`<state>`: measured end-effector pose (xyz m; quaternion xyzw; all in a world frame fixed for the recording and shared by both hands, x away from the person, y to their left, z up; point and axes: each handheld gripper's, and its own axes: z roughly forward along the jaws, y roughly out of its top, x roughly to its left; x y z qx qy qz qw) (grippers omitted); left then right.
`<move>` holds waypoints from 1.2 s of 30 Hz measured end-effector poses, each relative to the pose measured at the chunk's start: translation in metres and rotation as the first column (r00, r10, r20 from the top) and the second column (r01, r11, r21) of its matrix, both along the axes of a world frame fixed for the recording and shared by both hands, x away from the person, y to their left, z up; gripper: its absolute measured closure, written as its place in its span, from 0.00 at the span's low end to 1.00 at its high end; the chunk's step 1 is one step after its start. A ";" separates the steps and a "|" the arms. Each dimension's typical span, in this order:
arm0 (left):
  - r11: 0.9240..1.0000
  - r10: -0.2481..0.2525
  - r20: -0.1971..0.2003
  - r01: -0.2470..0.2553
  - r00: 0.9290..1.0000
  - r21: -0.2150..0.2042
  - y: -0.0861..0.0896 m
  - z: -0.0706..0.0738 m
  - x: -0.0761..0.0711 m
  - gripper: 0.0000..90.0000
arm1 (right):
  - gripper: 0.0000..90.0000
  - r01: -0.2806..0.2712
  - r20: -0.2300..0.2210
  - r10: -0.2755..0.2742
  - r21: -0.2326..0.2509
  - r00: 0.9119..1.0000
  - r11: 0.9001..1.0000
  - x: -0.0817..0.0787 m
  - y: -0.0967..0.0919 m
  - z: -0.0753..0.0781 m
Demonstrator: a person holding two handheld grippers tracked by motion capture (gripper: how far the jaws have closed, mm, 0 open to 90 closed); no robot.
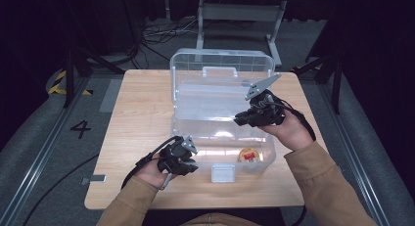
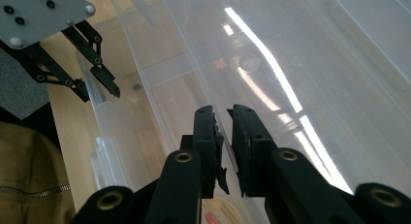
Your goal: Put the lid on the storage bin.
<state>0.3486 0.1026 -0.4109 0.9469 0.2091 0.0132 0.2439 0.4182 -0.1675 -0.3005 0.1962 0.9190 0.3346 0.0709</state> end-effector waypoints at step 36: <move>1.000 0.003 0.000 -0.003 1.000 -0.004 0.000 0.000 0.000 0.83 | 0.91 -0.070 -0.006 0.070 -0.017 0.998 0.997 -0.021 0.000 -0.012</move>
